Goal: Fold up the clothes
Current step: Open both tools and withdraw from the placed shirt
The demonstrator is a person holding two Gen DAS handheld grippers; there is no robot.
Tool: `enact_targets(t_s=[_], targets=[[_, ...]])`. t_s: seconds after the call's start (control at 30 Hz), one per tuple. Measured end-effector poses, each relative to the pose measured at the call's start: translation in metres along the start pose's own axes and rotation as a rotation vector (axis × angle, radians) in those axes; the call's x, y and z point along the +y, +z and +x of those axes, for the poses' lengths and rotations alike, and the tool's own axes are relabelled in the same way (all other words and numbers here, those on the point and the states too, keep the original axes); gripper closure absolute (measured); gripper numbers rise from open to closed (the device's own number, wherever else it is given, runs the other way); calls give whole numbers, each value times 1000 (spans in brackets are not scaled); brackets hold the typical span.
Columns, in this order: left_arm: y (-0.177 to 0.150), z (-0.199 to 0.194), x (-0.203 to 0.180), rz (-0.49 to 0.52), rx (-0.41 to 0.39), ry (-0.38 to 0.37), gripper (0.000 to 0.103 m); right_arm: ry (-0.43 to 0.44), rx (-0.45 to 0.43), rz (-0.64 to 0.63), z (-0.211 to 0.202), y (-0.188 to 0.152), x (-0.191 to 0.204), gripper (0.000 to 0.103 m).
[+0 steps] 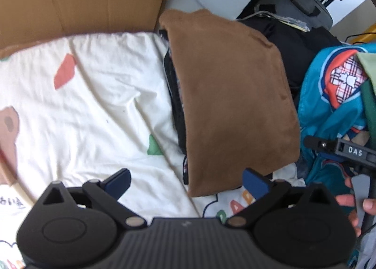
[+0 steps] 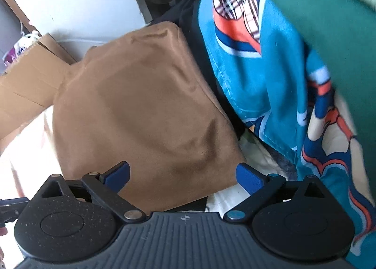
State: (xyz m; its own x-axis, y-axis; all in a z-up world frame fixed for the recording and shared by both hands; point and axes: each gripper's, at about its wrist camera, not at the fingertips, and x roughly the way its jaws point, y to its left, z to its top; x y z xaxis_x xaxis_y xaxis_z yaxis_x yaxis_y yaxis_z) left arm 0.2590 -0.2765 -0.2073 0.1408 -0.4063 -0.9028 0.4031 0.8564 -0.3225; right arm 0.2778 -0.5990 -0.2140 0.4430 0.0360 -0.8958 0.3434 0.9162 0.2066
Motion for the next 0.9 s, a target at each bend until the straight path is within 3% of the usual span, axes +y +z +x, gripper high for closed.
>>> enact_targets(t_s=[0.23, 0.53, 0.9], targets=[[12, -39, -16, 50, 27, 45, 1, 36, 29, 17, -17, 13, 18, 3], [22, -118, -29, 59, -73, 141, 1, 53, 53, 19, -65, 34, 33, 3], [20, -209, -25, 4, -158, 201, 1, 71, 43, -42, -137, 52, 52, 3]])
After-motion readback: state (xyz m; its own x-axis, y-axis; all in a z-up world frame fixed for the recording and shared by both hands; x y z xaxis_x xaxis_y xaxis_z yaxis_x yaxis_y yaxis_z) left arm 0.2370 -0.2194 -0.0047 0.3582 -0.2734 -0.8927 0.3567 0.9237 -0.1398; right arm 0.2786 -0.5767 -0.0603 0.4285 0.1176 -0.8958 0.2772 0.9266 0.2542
